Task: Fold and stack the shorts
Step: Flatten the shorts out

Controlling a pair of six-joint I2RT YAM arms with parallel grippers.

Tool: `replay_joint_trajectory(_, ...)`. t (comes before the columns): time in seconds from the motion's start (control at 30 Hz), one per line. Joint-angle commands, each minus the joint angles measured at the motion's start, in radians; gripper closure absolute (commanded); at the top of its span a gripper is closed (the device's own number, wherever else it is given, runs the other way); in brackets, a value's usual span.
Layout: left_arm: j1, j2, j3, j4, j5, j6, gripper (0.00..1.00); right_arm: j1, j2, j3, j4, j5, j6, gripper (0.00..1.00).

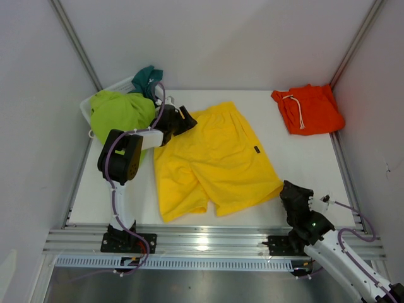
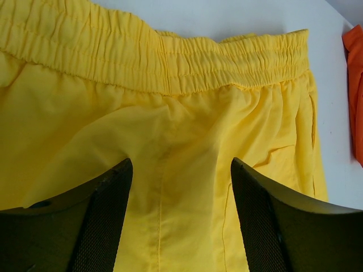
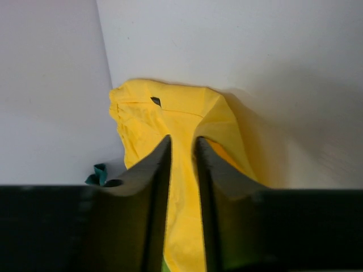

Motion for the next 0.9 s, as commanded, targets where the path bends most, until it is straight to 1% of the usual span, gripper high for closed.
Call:
replay_joint_trajectory(0.0, 0.0, -0.025, 0.032, 0.015, -0.014, 0.021, 0.27, -0.021, 0.01, -0.005, 0.037, 0.049, -0.072, 0.78)
replay_joint_trajectory(0.13, 0.0, -0.034, 0.032, 0.009, -0.011, 0.024, 0.27, -0.053, 0.036, -0.009, 0.108, -0.005, -0.135, 0.86)
replay_joint_trajectory(0.2, 0.001, -0.039, 0.034, 0.007, -0.01, 0.024, 0.27, -0.088, 0.056, -0.017, 0.175, -0.065, -0.169, 0.88)
replay_joint_trajectory(0.27, 0.001, -0.042, 0.034, 0.006, -0.003, 0.024, 0.27, -0.11, 0.099, -0.028, 0.233, -0.138, -0.204, 0.88)
replay_joint_trajectory(0.3, 0.001, -0.043, 0.035, 0.004, -0.002, 0.024, 0.27, -0.124, 0.116, -0.029, 0.247, -0.157, -0.207, 0.92)
replay_joint_trajectory(0.33, 0.001, -0.043, 0.035, 0.004, 0.001, 0.024, 0.27, -0.125, 0.15, -0.028, 0.261, -0.172, -0.209, 0.97)
replay_joint_trajectory(0.37, 0.001, -0.043, 0.037, 0.003, 0.001, 0.024, 0.27, -0.129, 0.164, -0.025, 0.261, -0.186, -0.206, 1.0)
replay_joint_trajectory(0.53, 0.001, -0.048, 0.037, 0.003, 0.009, 0.016, 0.27, -0.133, 0.191, 0.008, 0.232, -0.165, -0.213, 1.0)
replay_joint_trajectory(0.57, 0.001, -0.046, 0.038, 0.001, 0.009, 0.016, 0.27, -0.139, 0.194, 0.024, 0.234, -0.156, -0.238, 1.0)
replay_joint_trajectory(0.63, 0.001, -0.048, 0.038, -0.003, 0.006, 0.015, 0.27, -0.188, 0.21, 0.038, 0.258, -0.174, -0.268, 1.0)
replay_joint_trajectory(0.7, 0.003, -0.049, 0.038, -0.006, 0.0, 0.011, 0.27, -0.243, 0.277, 0.048, 0.315, -0.26, -0.326, 1.0)
replay_joint_trajectory(0.73, 0.004, -0.051, 0.035, -0.011, -0.003, 0.011, 0.27, -0.307, 0.309, 0.049, 0.383, -0.302, -0.348, 1.0)
replay_joint_trajectory(0.77, 0.006, -0.053, 0.037, -0.019, -0.01, 0.01, 0.27, -0.34, 0.346, 0.054, 0.414, -0.383, -0.366, 1.0)
replay_joint_trajectory(0.8, 0.006, -0.054, 0.034, -0.023, -0.022, 0.01, 0.27, -0.374, 0.421, 0.075, 0.444, -0.418, -0.406, 1.0)
replay_joint_trajectory(0.83, 0.012, -0.056, 0.032, -0.031, -0.028, 0.01, 0.27, -0.433, 0.456, 0.093, 0.477, -0.468, -0.429, 1.0)
replay_joint_trajectory(0.87, 0.015, -0.057, 0.032, -0.034, -0.034, 0.008, 0.27, -0.46, 0.484, 0.115, 0.481, -0.484, -0.446, 1.0)
